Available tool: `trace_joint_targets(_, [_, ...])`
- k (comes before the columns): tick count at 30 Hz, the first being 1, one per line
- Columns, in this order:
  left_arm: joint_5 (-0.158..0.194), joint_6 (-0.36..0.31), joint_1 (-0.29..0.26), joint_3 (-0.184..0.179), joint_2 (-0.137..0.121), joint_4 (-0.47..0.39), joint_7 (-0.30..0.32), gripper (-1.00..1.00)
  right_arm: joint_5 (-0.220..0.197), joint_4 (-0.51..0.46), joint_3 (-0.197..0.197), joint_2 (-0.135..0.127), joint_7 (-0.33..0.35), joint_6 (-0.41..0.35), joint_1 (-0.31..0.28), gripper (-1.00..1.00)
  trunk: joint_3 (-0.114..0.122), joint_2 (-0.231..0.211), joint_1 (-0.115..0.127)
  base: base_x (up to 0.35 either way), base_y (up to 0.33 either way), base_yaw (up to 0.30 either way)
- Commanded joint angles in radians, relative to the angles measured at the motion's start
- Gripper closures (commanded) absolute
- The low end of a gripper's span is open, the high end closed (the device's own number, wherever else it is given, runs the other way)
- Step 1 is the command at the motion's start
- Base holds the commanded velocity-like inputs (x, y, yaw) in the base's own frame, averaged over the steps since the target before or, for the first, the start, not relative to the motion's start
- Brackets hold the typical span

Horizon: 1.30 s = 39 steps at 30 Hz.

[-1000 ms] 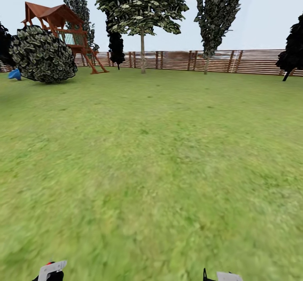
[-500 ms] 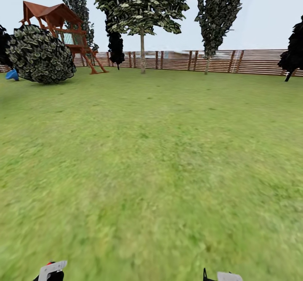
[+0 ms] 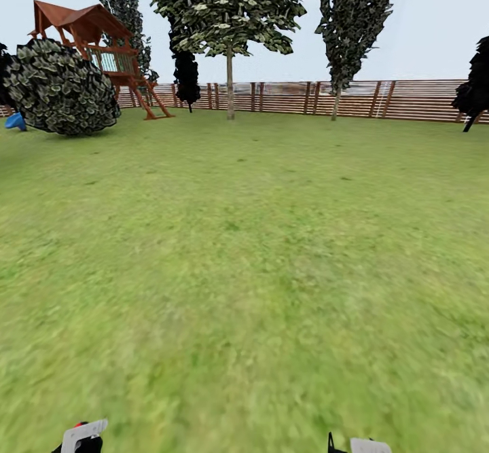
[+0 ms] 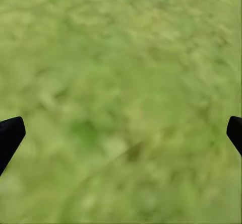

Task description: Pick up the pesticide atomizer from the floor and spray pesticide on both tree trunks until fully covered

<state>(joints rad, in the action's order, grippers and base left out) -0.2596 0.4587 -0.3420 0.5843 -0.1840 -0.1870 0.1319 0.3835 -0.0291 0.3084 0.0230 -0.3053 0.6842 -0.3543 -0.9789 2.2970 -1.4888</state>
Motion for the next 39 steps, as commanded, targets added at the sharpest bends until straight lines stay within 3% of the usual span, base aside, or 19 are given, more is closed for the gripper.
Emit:
trace_joint_targets(1, [0.000,0.000,0.000,0.000,0.000,0.000,0.000,1.00,0.000,0.000,0.000,0.000,0.000,0.000,0.000,-1.00,0.000,0.000,0.000,0.339,0.000,0.000])
trace_joint_targets(39, [0.000,-0.002,0.000,0.000,-0.001,0.000,-0.001,1.00,0.000,0.000,0.000,0.000,0.000,0.000,0.000,-1.00,0.000,0.000,0.000,0.339,0.000,0.000])
